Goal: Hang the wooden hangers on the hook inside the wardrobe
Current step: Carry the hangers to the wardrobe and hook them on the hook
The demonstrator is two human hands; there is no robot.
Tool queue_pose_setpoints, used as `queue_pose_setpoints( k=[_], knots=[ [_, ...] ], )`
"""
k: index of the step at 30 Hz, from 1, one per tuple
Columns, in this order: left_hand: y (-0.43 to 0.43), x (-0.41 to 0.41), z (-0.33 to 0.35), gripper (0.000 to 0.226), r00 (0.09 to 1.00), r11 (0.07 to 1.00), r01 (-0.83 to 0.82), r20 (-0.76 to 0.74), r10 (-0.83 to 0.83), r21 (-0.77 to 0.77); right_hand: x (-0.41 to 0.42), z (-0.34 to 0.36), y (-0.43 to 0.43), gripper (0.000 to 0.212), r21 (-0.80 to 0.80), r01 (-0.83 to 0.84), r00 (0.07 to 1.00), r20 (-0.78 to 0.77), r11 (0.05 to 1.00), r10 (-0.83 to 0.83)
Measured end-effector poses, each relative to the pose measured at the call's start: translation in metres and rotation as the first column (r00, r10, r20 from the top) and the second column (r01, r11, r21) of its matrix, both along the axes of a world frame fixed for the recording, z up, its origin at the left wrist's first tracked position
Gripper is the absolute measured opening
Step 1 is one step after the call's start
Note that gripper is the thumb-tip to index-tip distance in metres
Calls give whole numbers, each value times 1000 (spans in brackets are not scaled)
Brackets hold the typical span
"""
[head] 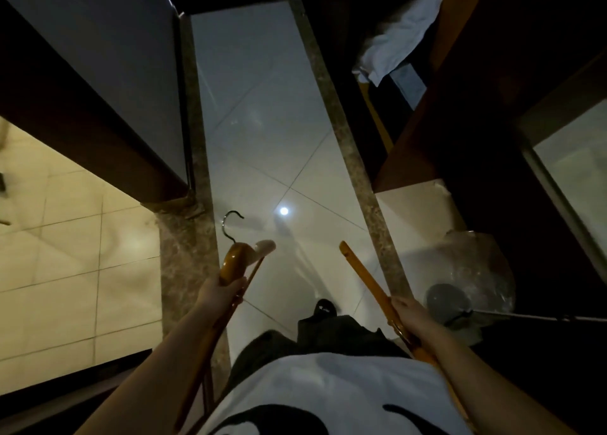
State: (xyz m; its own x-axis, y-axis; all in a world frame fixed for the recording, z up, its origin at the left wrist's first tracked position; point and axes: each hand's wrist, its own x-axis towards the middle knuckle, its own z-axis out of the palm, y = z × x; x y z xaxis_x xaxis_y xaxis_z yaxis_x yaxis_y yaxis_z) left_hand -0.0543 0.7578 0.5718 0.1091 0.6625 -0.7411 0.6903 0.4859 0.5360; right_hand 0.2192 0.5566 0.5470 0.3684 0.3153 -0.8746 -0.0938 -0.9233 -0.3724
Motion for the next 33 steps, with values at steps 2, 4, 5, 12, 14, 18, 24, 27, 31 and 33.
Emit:
queue_pose_setpoints(
  k=[2, 4, 5, 12, 14, 18, 24, 27, 31, 33],
  knots=[
    [4, 8, -5, 25, 1000, 1000, 3, -30, -3, 3, 22, -7, -1, 32, -54, -6, 1000, -8, 999, 6],
    [5, 12, -9, 25, 999, 1000, 9, -53, -8, 4, 40, -10, 2, 34, -94, 19, 999, -28, 995, -21],
    [4, 13, -11, 23, 998, 1000, 2, -62, -2, 6, 48, -11, 6, 35, -105, 24, 999, -33, 994, -27],
    [24, 14, -22, 6, 993, 994, -64, -104, 55, -86, 89, -4, 95, 36, -78, -3, 1000, -21, 997, 1],
    [41, 11, -31, 15, 989, 988, -79, -137, 60, -134, 99, 1, 136, 36, -39, -16, 999, -33, 999, 14],
    [86, 13, -45, 23, 975, 977, -114, -207, 75, -179, 116, 10, 222, 36, 46, -41, 999, -4, 998, 41],
    [199, 41, -44, 19, 980, 984, -54, -196, 20, -168, 137, 26, 335, 38, 143, -12, 1000, 28, 990, 8],
    [261, 69, -39, 19, 994, 993, 14, -110, -27, -114, 149, 25, 370, 38, 160, 29, 999, 28, 987, -34],
    [331, 112, -31, 29, 995, 996, 87, -54, -88, -9, 164, 20, 390, 33, 75, 94, 995, 6, 993, -95],
    [363, 138, -27, 33, 993, 993, 114, -10, -113, 10, 175, 12, 396, 35, 43, 95, 995, 17, 994, -96]
  ],
)
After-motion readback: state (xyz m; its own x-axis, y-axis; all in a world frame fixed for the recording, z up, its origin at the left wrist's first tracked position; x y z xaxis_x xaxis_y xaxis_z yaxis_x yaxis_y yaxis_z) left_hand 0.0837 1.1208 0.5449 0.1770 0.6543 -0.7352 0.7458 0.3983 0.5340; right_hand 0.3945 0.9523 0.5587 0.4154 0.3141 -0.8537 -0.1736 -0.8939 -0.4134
